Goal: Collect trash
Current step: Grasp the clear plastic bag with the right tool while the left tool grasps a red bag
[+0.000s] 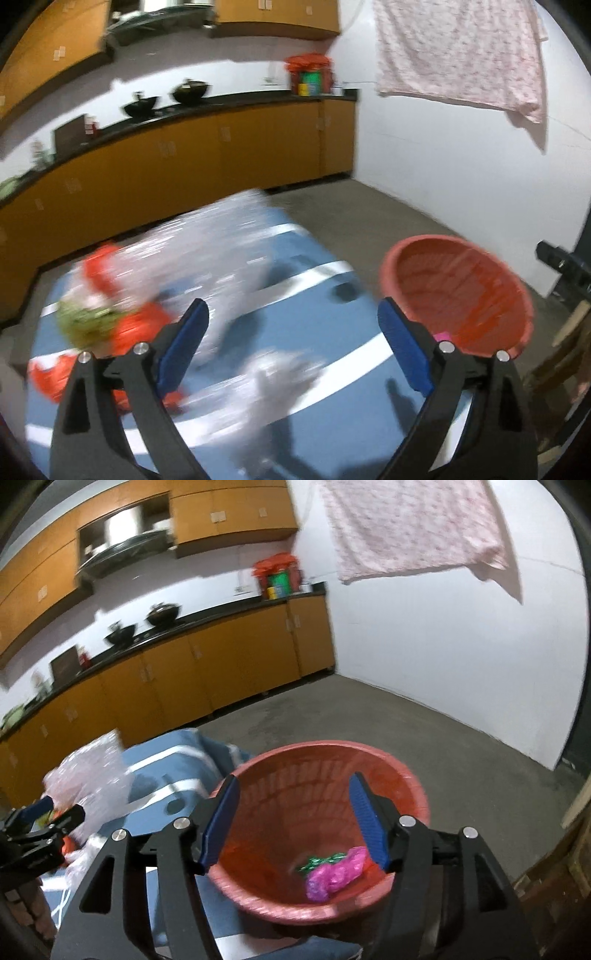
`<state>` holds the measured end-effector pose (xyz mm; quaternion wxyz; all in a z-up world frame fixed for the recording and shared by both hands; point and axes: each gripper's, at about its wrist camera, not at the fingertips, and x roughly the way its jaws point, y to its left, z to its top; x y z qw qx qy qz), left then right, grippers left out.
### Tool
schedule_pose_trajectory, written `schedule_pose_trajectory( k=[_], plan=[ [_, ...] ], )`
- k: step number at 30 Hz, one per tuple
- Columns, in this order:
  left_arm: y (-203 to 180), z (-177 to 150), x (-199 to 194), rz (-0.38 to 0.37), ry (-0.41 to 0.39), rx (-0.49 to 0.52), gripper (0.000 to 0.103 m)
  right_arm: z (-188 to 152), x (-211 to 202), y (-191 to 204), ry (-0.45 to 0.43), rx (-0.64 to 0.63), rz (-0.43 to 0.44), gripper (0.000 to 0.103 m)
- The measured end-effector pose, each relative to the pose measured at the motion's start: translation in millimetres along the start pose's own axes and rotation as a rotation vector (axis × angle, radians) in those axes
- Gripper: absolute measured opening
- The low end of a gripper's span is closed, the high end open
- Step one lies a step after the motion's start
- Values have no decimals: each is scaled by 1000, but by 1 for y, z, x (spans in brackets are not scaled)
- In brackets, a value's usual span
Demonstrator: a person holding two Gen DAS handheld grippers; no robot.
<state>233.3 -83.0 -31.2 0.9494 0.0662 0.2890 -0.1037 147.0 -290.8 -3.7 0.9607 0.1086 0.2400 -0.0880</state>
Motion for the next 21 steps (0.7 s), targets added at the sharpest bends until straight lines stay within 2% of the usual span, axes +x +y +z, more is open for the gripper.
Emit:
schedule_pose_trajectory(
  k=[6, 12, 15, 21],
  plan=[
    [73, -36, -27, 193, 20, -35, 93, -20, 3, 74, 66, -118, 165, 62],
    [136, -59, -44, 306, 49, -128, 93, -52, 22, 142, 196, -150, 288, 62],
    [160, -68, -51, 344, 52, -174, 95, -62, 33, 167, 240, -155, 291, 62],
    [196, -86, -63, 392, 49, -234, 96, -71, 47, 199, 275, -153, 264, 62]
  ],
)
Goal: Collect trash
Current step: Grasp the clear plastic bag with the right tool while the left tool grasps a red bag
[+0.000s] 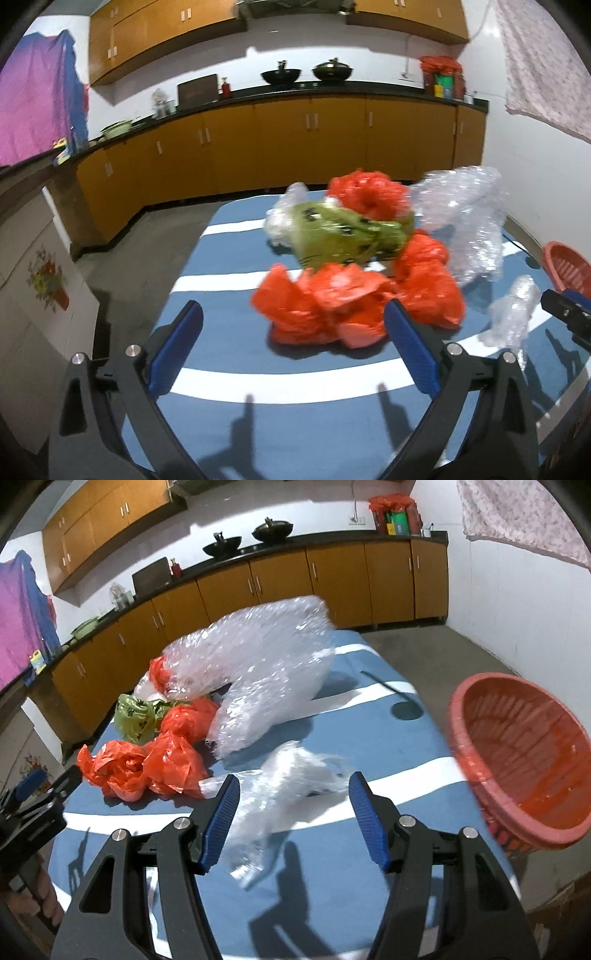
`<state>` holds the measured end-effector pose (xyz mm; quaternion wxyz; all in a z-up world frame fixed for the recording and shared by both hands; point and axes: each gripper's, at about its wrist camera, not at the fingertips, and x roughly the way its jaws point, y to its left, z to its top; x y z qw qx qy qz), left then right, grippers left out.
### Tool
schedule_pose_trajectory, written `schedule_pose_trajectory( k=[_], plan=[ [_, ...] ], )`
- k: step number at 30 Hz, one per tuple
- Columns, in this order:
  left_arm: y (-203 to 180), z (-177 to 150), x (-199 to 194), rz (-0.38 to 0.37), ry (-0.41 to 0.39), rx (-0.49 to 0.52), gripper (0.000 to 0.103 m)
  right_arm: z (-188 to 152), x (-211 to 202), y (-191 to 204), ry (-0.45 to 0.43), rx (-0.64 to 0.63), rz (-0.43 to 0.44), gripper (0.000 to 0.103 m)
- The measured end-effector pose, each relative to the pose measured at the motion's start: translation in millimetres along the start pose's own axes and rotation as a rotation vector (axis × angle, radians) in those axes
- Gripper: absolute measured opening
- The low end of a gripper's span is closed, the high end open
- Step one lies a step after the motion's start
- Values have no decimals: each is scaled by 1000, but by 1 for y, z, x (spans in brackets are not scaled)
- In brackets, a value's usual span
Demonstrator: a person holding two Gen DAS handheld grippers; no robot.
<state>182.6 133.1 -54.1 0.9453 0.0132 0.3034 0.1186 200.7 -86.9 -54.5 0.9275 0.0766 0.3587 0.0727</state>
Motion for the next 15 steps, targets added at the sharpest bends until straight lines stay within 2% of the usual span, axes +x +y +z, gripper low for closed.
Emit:
schedule_pose_trajectory(
  k=[5, 11, 12, 13, 15],
  plan=[
    [18, -3, 7, 9, 12, -41, 96, 1, 21, 9, 25, 16, -58, 62],
    [30, -3, 17, -7, 26, -87, 97, -2, 44, 10, 92, 75, -72, 62],
    [30, -2, 19, -11, 28, -89, 98, -4, 48, 11, 106, 67, -70, 58],
    [30, -1, 21, -16, 28, -91, 98, -6, 51, 13, 119, 55, -67, 44],
    [27, -1, 25, -24, 33, -87, 98, -9, 53, 17, 123, 18, -79, 26]
  ],
)
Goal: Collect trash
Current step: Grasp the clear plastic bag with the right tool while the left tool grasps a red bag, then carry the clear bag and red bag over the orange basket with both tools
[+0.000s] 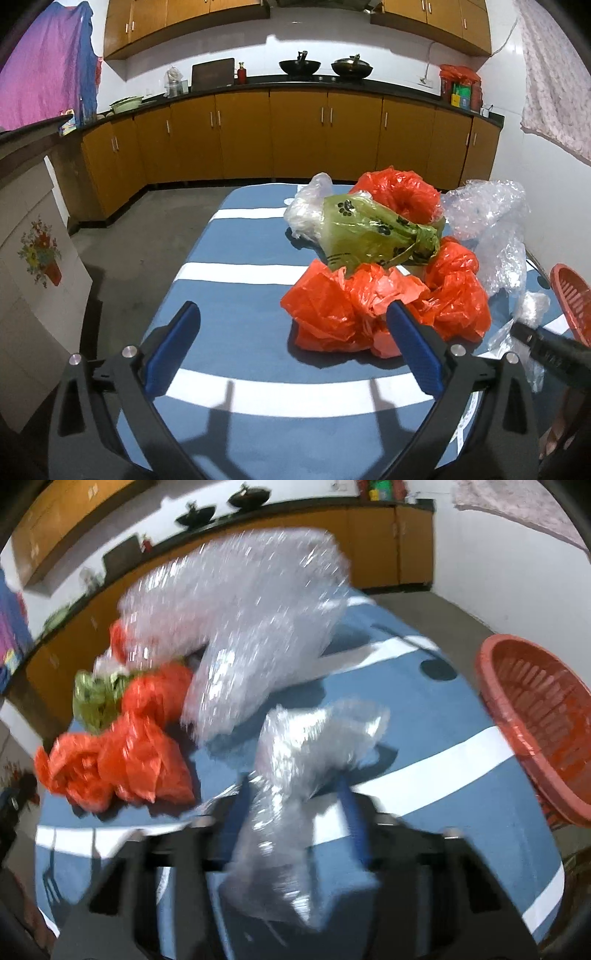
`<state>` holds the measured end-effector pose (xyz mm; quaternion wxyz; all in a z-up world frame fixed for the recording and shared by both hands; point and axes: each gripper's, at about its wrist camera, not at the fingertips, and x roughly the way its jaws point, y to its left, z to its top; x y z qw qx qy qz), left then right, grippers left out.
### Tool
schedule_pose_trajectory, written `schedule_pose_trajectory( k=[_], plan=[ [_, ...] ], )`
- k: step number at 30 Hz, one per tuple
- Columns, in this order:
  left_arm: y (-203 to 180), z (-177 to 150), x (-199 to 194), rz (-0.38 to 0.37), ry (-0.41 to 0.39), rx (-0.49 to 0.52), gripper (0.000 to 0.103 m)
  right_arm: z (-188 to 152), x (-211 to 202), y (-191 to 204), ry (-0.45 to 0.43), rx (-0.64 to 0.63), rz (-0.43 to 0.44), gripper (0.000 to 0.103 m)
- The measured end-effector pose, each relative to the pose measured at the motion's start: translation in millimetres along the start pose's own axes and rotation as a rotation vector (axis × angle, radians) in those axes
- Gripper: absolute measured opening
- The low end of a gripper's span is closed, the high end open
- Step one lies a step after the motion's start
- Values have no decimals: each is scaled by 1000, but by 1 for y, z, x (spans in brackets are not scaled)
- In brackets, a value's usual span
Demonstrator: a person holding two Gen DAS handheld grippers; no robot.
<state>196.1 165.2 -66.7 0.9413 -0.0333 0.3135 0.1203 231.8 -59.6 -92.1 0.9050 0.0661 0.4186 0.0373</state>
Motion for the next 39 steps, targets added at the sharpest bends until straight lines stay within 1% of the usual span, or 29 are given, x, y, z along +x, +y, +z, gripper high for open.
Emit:
schedule_pose_trajectory(
  k=[1, 4, 12, 16, 20, 21, 22, 25, 28, 30, 31, 37, 39],
  plan=[
    [-2, 1, 2, -4, 3, 3, 98, -1, 0, 0, 4, -7, 9, 16],
    [-10, 2, 11, -25, 18, 18, 99, -3, -2, -1, -3, -19, 3, 13],
    [-29, 11, 37, -60, 80, 18, 99, -7, -13, -8, -17, -19, 2, 12],
    [-34, 9, 50, -68, 128, 17, 98, -7, -16, -12, -15, -12, 6, 12],
    [-38, 5, 59, -86, 153, 10, 98, -6, -18, -13, -17, -16, 9, 12],
    [-39, 5, 61, -88, 157, 11, 95, -7, -19, -13, -19, -19, 10, 12],
    [-39, 5, 63, -94, 161, 11, 88, -7, -19, -13, -20, -20, 10, 12],
    [-41, 5, 66, -112, 170, 8, 73, -6, -22, -14, -26, -24, 9, 12],
    [-41, 5, 65, -122, 166, 10, 62, -6, -24, -17, -31, -24, 9, 12],
    [-41, 5, 62, -121, 161, 13, 58, -5, -27, -18, -36, -21, 10, 12],
    [-40, 5, 60, -119, 158, 11, 54, -5, -28, -19, -39, -20, 11, 12],
    [-32, 5, 45, -106, 134, -9, 44, -5, -40, -23, -63, -20, 13, 12],
    [-29, 4, 38, -103, 124, -12, 43, -5, -45, -24, -73, -20, 13, 12]
  ],
)
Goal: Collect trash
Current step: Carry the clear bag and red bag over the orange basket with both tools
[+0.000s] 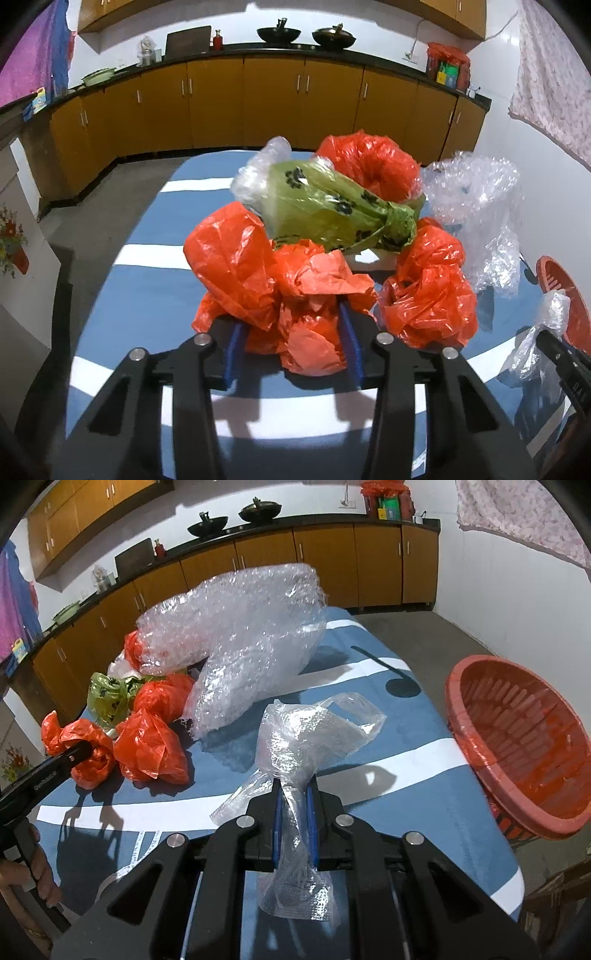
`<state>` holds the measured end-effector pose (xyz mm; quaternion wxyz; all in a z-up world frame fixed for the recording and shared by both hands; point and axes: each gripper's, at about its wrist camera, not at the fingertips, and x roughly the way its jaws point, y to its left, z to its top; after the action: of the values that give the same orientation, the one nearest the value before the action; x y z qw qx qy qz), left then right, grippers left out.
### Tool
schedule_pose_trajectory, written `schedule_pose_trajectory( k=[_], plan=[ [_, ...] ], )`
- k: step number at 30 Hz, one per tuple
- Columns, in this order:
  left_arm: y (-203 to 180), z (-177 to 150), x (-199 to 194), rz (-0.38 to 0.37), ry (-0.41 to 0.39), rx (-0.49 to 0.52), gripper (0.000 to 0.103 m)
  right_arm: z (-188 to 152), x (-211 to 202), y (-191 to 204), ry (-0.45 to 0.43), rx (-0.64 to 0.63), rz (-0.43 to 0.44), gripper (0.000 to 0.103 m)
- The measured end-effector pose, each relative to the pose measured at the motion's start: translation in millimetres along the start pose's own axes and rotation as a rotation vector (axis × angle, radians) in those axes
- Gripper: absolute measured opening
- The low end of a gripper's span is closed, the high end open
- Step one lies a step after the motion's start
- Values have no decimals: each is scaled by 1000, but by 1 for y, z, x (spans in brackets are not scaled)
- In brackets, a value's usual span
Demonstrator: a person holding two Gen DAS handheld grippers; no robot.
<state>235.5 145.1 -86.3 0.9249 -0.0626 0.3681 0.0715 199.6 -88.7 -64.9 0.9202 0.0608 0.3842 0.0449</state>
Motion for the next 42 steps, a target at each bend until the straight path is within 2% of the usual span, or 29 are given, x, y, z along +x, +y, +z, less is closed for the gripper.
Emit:
schedule_pose_trajectory(
  k=[8, 15, 26, 34, 42],
  plan=[
    [-9, 6, -33, -14, -60, 22, 42, 3, -20, -14, -45, -5, -19, 12],
    [-46, 14, -65, -79, -125, 86, 41, 3, -37, -40, -80, 16, -58, 12],
    [-141, 14, -91, -268, -140, 196, 40, 7, -66, -108, -150, 93, -172, 12],
    [-230, 5, -87, -413, -113, 278, 40, 13, -85, -175, -200, 188, -272, 12],
    [-305, -7, -73, -502, -79, 362, 39, 16, -88, -215, -215, 232, -319, 12]
  ],
)
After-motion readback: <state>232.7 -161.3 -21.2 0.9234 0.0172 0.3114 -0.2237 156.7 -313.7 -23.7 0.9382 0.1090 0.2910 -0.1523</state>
